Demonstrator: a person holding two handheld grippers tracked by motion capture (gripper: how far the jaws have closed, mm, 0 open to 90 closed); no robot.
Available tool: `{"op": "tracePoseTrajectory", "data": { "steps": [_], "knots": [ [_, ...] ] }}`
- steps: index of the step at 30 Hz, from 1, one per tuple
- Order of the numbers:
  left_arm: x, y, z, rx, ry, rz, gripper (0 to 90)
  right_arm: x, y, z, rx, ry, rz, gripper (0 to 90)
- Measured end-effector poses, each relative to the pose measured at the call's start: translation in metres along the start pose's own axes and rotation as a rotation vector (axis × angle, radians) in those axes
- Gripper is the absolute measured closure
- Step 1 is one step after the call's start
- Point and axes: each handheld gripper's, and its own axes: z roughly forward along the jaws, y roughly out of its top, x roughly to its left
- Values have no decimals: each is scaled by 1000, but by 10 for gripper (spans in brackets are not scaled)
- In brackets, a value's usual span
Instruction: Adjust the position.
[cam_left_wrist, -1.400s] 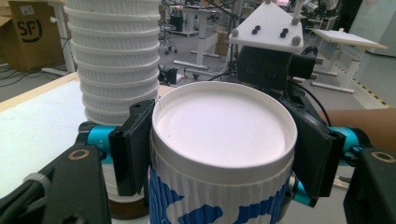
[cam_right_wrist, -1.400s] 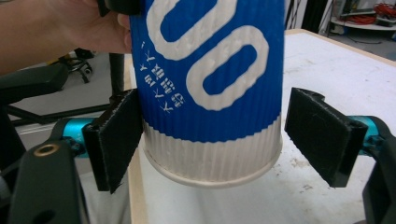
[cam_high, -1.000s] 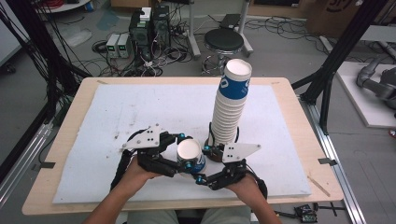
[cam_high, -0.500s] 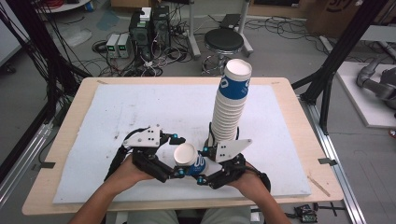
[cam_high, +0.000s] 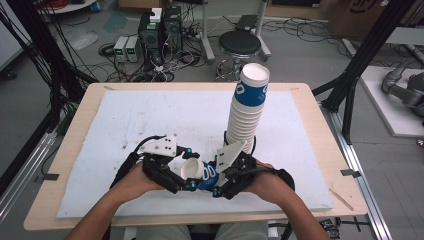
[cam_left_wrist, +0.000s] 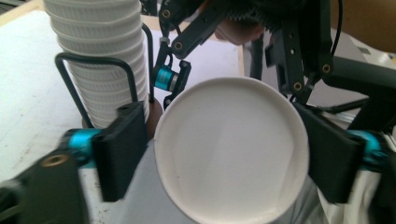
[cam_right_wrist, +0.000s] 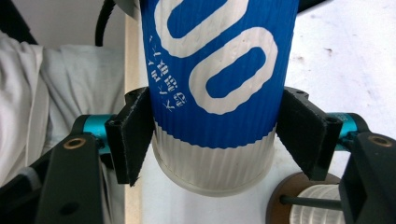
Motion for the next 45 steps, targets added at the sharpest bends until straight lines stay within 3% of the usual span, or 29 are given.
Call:
{"op": "tracePoseTrajectory", "data": {
  "steps": [7,10,11,12,17,18,22,24,27,37,41,45],
  "knots": [
    [-2,-1,3,26,-6,42,304,1,-3,2,13,6,-4,303],
    [-2,-3,3,-9,-10,26,300,1,-4,2,1,3,-9,265],
    [-1,-4,1,-21,-7,32,297,1,-8,-1,-45,5,-1,232],
    [-1,-4,1,-21,-7,32,296,1,-8,-1,-45,5,-1,232],
    [2,-11,-4,-98,-7,-3,295,0,-26,-12,-262,-13,94,205],
    [3,-13,-5,-108,-8,-7,295,0,-26,-12,-262,-13,94,205],
    [5,-19,-8,-154,-8,-10,294,0,-42,-18,-391,-16,162,205],
    [6,-21,-9,-179,-8,-9,294,0,-44,-18,-398,-11,171,205],
    [7,-24,-11,-210,-4,-13,294,1,-52,-18,-429,-18,223,205],
    [9,-34,-15,-305,12,-20,294,5,-72,-14,-518,-49,293,204],
    [9,-35,-15,-320,11,-24,294,7,-76,-11,-557,-49,309,204],
    [9,-37,-14,-332,2,-21,293,8,-76,-10,-562,-44,312,204]
  ]
}}
